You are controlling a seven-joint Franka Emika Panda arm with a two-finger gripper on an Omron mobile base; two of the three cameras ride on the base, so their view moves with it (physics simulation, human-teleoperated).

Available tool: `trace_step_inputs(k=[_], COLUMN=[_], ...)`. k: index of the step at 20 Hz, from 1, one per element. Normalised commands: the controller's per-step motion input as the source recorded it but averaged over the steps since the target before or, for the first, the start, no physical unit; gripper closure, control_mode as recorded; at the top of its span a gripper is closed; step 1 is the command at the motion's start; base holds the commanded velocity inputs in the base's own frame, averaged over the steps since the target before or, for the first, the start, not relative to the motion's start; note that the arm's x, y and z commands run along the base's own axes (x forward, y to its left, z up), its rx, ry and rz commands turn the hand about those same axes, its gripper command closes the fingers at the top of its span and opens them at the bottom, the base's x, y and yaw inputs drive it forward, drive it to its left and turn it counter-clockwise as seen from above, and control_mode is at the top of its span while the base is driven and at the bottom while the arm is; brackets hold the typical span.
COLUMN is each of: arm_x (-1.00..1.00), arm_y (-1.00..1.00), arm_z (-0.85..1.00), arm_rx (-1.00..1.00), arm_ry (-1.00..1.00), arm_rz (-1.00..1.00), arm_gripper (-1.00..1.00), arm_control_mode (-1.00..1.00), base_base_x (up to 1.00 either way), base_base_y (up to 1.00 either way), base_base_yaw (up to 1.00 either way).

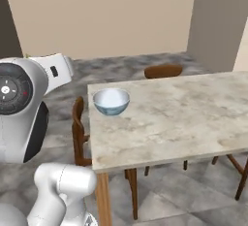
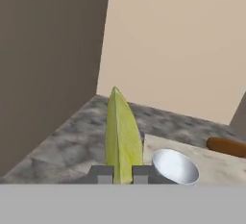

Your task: There is a bowl on the dining counter. Grab a lemon wedge from the fridge and place it in the bowl. Then get the liquor bottle and glass cup from the cabinet and place them next to the bowl.

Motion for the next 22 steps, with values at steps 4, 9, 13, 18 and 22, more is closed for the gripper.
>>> trace_step_inputs(k=[4,9,13,18,22], arm_x=[0.00,0.00,0.00,0.00,0.00], arm_y=[0.00,0.00,0.00,0.00,0.00], arm_z=[0.00,0.00,0.00,0.00,0.00], arm_rx=[0.00,0.00,0.00,0.00,0.00], arm_ry=[0.00,0.00,0.00,0.00,0.00], arm_rz=[0.00,0.00,0.00,0.00,0.00], arm_gripper=[1.00,1.00,1.00,1.00,1.00], arm_control_mode=[1.00,1.00,1.00,1.00,1.00], base_base_x=[0.60,0.62,0.64,0.59,0.18], base_base_y=[0.89,0.88,0.84,0.90,1.00], base_base_yaw=[-0.42,-0.43,-0.44,-0.43,-0.38])
